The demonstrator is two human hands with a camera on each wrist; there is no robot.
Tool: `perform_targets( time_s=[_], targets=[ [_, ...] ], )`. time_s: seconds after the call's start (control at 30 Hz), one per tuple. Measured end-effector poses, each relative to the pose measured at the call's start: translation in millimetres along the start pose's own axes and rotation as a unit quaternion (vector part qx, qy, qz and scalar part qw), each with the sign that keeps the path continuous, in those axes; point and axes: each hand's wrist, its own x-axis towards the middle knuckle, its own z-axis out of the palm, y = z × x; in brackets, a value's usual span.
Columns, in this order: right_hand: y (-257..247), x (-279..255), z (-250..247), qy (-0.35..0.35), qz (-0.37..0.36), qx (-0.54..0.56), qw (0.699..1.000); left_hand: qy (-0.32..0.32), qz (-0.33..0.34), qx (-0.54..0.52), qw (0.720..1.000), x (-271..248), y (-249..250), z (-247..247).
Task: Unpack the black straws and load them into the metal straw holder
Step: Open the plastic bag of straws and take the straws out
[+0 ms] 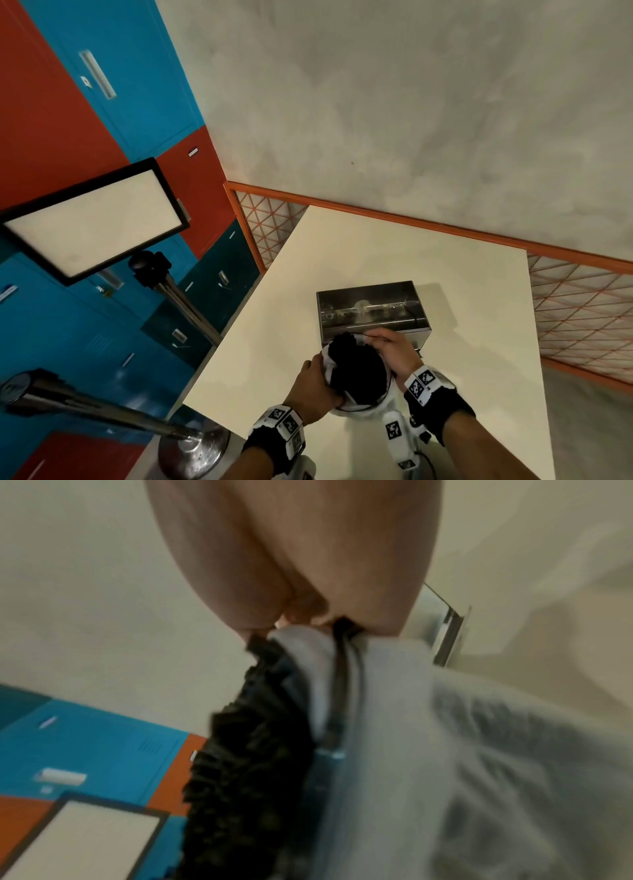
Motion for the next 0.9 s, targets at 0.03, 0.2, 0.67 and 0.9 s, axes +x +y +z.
perform_targets(
  time_s=[0.03,0.2,0.67,0.9],
  targets=[
    [1,-2,-3,-0.008,-0.014,-0.043,0.999,0.008,0.001,0.001,1.0,0,-2,1],
    [-4,-29,-20,0.006,-0.042,-0.227,0.973,0.02,0.021,-0.013,0.999,-3,-9,8],
    [11,-59,-16,-0.004,0.102,0.088,0.991,0.004,0.045,-0.055,0.997,-2,-14,18],
    [16,-54,-6,0.015,0.037,0.056,0.998,0.007,0.014,-0.168,0.986,1,-12,16]
  ],
)
